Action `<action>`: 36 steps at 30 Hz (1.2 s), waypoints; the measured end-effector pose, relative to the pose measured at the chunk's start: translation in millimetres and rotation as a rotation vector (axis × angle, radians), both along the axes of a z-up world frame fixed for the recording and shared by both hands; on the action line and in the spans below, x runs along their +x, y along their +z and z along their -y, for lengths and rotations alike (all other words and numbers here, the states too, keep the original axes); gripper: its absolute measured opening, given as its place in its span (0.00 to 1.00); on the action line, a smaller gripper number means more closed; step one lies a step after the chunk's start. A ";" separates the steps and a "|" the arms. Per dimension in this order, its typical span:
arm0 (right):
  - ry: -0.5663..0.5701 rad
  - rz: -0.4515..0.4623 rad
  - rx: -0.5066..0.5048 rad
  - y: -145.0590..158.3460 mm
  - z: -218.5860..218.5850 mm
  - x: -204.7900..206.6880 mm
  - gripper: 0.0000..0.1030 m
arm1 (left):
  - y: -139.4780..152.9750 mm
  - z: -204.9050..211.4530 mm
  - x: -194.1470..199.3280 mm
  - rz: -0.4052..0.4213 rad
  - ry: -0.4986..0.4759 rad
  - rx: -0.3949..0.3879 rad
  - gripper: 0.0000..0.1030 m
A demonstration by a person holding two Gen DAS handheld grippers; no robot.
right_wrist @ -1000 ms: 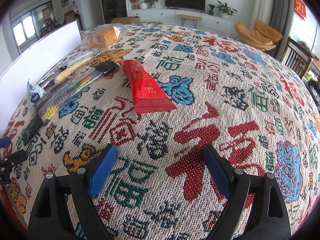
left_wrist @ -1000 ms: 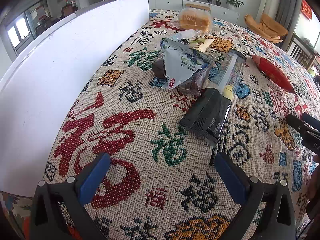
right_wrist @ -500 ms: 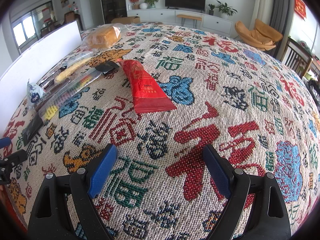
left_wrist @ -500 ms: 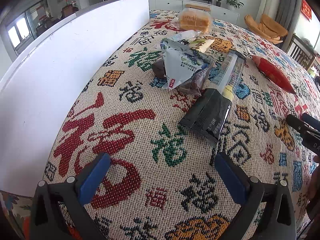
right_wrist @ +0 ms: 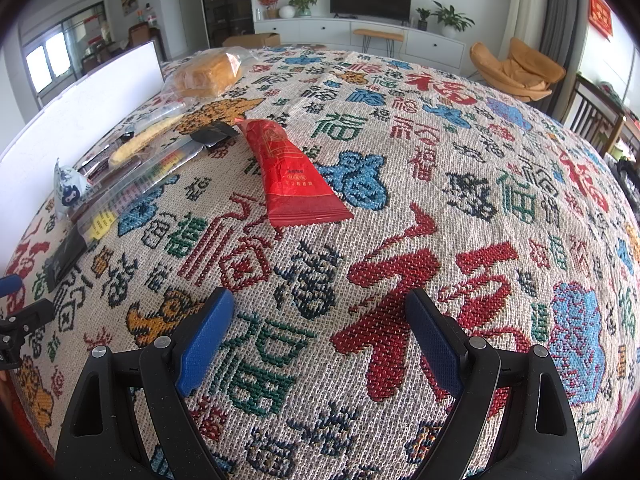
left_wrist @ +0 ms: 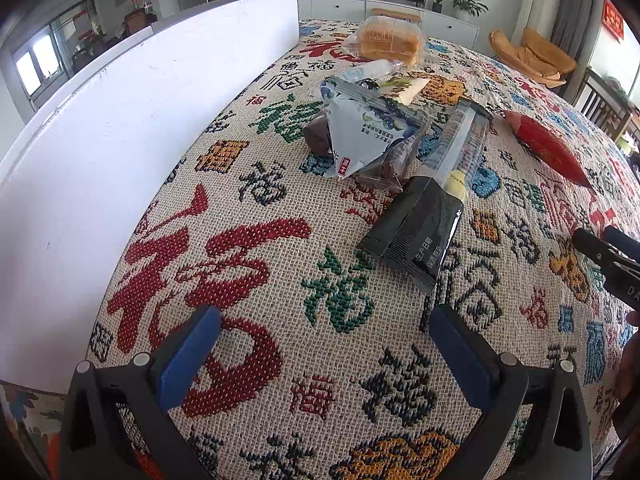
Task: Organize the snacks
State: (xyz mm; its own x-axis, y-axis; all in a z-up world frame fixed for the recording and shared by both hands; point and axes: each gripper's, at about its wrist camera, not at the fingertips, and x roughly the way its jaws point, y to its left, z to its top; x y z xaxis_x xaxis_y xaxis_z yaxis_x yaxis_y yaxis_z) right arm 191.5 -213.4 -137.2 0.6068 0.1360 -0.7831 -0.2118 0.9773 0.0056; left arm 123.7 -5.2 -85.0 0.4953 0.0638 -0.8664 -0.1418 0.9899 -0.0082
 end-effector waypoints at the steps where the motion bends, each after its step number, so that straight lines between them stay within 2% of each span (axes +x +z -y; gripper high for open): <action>1: 0.000 0.000 0.000 0.0 -0.1 0.2 0.87 | 0.0 0.1 0.0 0.000 0.000 0.000 1.00; 20: 0.001 -0.001 0.001 -0.2 -0.1 0.1 0.87 | 0.4 0.1 -0.8 -0.014 0.002 0.002 1.00; 24: 0.001 -0.001 0.000 -0.2 -0.5 0.4 0.88 | 3.4 -5.2 -4.1 -0.026 0.012 -0.019 1.00; 26: 0.001 -0.001 -0.001 -0.3 -0.4 0.1 0.88 | 9.8 -16.8 -10.2 0.013 0.037 -0.090 1.00; 29: 0.001 -0.001 0.000 -0.3 -0.8 0.5 0.88 | 18.5 -40.3 -22.0 0.092 0.053 -0.267 1.00; 31: 0.001 -0.001 0.000 -0.4 -0.9 0.6 0.88 | 18.4 -51.5 -25.9 0.106 0.071 -0.339 1.00; 33: 0.001 -0.001 0.001 -0.5 -0.9 0.9 0.88 | 18.2 -57.5 -27.4 0.112 0.081 -0.382 1.00; 36: 0.021 -0.025 -0.017 1.7 -2.2 1.6 0.87 | 21.9 -57.8 -32.7 0.133 0.079 -0.383 1.00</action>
